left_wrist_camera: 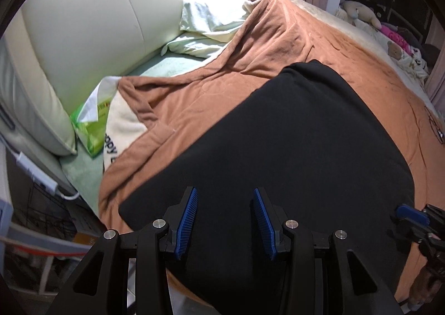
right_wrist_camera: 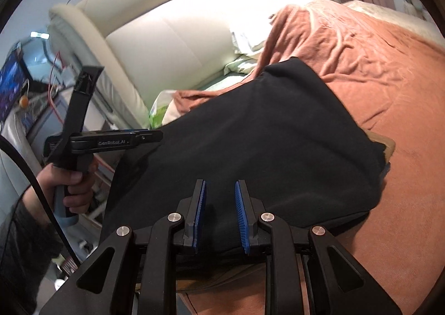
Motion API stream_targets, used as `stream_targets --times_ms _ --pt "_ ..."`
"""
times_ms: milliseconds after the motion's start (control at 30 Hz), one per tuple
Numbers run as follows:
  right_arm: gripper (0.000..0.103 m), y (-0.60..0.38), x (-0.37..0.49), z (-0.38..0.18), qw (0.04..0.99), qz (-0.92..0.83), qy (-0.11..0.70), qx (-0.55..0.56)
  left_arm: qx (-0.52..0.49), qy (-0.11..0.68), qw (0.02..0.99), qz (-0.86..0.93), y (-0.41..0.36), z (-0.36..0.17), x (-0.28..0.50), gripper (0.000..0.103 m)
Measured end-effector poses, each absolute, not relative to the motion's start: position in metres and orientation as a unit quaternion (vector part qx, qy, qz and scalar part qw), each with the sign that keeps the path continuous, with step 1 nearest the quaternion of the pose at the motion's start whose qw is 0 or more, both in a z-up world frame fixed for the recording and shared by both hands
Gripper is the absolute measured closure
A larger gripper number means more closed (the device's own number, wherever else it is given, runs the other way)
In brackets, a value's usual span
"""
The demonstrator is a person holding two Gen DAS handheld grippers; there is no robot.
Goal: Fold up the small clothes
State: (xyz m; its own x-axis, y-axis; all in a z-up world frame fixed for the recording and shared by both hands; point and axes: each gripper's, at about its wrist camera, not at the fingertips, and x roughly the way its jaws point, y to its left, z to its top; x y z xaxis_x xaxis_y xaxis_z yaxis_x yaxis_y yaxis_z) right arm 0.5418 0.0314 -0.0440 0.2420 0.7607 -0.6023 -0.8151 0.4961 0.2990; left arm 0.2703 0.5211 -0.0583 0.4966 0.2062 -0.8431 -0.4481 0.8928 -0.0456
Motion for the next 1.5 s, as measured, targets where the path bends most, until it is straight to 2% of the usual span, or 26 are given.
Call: stream_targets --times_ms 100,167,267,933,1167,1367,1467,1500 --pt "0.082 0.044 0.53 -0.047 0.789 0.498 0.353 -0.076 -0.125 0.457 0.86 0.188 0.507 -0.06 0.26 0.059" --pt "0.069 0.051 0.527 -0.048 0.796 0.489 0.346 -0.091 -0.122 0.455 0.862 0.188 0.5 -0.06 0.256 0.058" --pt "0.056 0.055 0.518 -0.048 0.798 0.489 0.337 -0.103 -0.122 0.443 0.867 0.194 0.49 -0.061 0.245 0.058" --pt "0.054 0.059 0.485 -0.074 0.808 0.471 0.322 -0.149 -0.166 0.399 0.88 0.198 0.471 -0.093 0.206 0.058" --pt "0.054 0.056 0.473 -0.062 0.816 0.443 0.331 -0.169 -0.174 0.385 0.888 0.183 0.459 -0.075 0.195 0.058" --pt "0.045 0.042 0.456 -0.025 0.833 0.41 0.321 -0.187 -0.194 0.347 0.904 0.156 0.435 -0.047 0.175 0.057" --pt "0.029 0.024 0.45 -0.011 0.84 0.4 0.319 -0.182 -0.192 0.334 0.91 0.152 0.42 -0.025 0.17 0.048" --pt "0.028 0.015 0.447 -0.006 0.843 0.397 0.317 -0.18 -0.189 0.332 0.912 0.152 0.416 -0.02 0.17 0.042"
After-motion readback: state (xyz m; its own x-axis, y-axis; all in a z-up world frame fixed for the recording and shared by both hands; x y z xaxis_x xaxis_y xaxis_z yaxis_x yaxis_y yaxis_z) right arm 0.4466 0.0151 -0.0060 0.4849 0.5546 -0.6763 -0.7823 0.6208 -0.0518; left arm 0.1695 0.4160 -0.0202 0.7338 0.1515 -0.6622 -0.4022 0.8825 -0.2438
